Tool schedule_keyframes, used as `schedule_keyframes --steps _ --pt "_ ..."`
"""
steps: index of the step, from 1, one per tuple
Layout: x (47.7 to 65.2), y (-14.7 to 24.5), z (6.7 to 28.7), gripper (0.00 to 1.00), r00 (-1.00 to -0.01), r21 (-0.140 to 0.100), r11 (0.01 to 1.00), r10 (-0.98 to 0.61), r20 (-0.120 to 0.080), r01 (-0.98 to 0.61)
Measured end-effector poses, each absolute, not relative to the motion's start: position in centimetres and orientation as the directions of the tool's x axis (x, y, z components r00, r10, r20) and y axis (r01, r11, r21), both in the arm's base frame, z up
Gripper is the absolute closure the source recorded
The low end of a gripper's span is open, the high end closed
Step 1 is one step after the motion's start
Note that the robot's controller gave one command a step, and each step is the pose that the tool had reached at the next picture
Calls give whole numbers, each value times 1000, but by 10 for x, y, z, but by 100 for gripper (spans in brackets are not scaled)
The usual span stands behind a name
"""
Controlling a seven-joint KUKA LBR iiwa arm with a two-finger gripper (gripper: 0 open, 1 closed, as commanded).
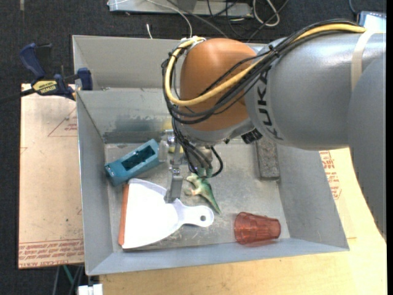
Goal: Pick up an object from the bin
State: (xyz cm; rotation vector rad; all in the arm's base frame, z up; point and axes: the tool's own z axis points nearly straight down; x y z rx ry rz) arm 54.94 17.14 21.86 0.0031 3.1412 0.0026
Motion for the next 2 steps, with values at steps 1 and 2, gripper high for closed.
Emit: schedule_keyframes --steps 1,2 --pt "549 171 219 0 -1000 2 1000 2 0 2" --pt "559 203 128 0 -1000 1 1000 -12 6 -12"
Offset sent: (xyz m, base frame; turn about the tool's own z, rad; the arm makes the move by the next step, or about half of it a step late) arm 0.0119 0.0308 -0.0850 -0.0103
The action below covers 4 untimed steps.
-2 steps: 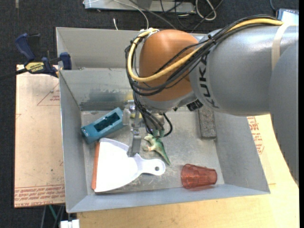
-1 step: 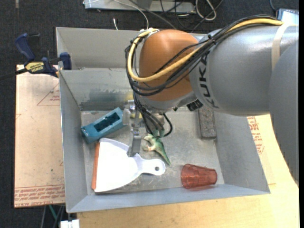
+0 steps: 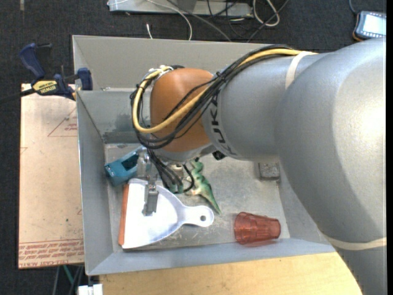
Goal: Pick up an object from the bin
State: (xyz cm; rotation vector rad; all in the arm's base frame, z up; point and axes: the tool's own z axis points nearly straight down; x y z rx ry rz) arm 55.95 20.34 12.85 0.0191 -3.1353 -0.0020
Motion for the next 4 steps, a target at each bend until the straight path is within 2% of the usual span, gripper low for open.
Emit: schedule_keyframes --steps 1,2,3,4 --pt "568 194 125 0 -999 5 1000 -30 -13 -30" --pt "540 170 107 0 -1000 2 1000 -4 4 -4" --pt "556 183 105 0 -976 11 976 216 -13 216" --pt "543 171 81 100 -998 7 998 60 -5 60"
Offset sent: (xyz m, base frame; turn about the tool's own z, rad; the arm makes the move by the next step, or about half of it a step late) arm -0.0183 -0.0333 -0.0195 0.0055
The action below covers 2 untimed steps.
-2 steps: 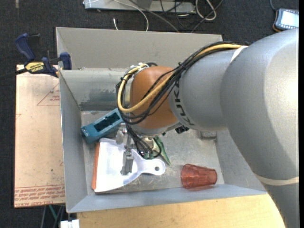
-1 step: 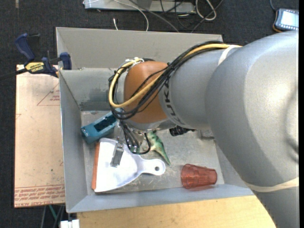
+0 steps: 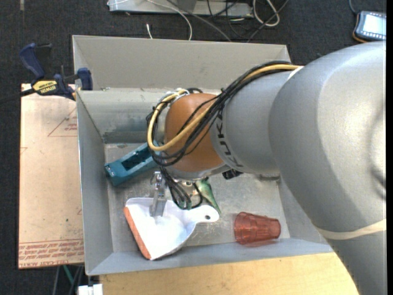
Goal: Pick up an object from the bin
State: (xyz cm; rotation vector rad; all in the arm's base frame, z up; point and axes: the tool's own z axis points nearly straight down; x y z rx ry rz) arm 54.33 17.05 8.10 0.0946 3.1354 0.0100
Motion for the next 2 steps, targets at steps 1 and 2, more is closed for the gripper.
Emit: schedule_keyframes --steps 1,2 --pt "543 170 81 100 -998 7 998 61 -5 61" --pt "543 170 81 100 -998 7 998 61 -4 61"
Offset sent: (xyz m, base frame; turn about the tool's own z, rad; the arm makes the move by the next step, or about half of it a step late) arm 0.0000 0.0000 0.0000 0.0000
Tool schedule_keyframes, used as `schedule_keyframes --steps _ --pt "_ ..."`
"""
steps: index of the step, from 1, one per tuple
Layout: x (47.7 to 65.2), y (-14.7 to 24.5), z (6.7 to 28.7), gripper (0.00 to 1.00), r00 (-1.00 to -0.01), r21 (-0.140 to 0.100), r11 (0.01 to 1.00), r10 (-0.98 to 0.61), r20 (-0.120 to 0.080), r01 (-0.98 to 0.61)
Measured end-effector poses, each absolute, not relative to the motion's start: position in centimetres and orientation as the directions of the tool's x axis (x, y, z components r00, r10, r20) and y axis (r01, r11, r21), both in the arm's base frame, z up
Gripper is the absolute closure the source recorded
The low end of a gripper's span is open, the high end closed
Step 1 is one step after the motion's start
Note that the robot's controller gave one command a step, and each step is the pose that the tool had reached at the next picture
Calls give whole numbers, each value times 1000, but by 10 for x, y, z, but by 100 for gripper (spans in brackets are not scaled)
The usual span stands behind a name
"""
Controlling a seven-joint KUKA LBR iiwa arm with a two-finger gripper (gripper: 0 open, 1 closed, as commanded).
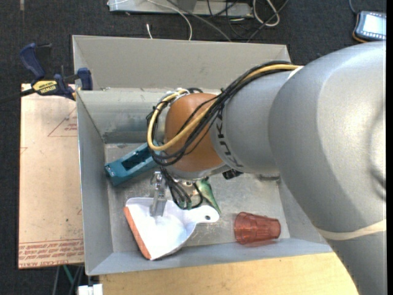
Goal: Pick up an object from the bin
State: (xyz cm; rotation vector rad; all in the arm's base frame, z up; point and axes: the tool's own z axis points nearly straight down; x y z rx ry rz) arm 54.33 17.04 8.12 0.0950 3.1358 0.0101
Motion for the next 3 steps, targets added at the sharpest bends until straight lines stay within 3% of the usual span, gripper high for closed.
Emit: schedule_keyframes --steps 1,2,3 --pt "546 169 111 100 -999 4 999 54 5 54" --pt "528 139 117 100 -976 7 975 -220 -3 -220" --pt "533 148 207 100 -989 7 989 -145 1 -145"
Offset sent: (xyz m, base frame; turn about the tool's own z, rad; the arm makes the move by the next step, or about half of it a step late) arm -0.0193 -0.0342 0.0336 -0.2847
